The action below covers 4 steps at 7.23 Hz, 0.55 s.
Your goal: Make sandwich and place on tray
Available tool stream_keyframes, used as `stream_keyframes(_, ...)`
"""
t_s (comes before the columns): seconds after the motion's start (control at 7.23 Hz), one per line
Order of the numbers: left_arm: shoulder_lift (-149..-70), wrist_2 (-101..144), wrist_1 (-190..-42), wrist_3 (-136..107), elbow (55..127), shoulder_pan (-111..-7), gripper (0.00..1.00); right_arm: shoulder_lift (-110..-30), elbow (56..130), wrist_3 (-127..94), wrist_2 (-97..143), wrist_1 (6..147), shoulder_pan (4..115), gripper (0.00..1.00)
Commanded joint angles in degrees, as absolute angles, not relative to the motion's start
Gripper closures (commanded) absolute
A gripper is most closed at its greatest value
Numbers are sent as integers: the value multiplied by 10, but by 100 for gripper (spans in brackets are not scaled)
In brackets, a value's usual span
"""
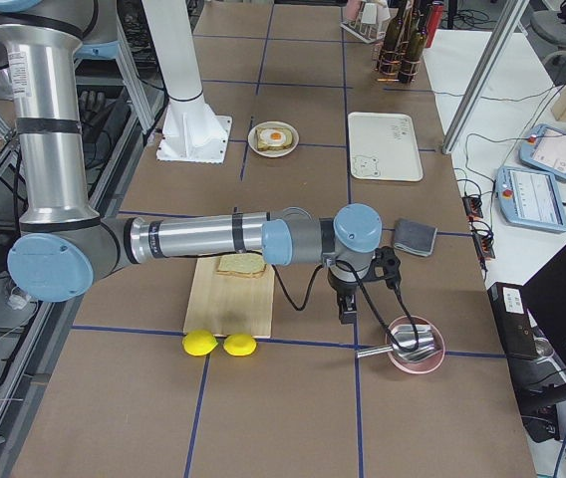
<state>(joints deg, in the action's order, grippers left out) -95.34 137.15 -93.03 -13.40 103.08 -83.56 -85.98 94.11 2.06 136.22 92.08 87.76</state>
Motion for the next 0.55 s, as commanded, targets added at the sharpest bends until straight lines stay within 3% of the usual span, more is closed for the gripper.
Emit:
stream_keyframes(0.0,-1004,1372,-938,-259,1055,-769,0,-830,941,-43,1354,932,840,0)
stream_keyframes(0.42,-1070,1368,-995,-465,1057,-656,0,-843,957,-206,1358,831,774,0)
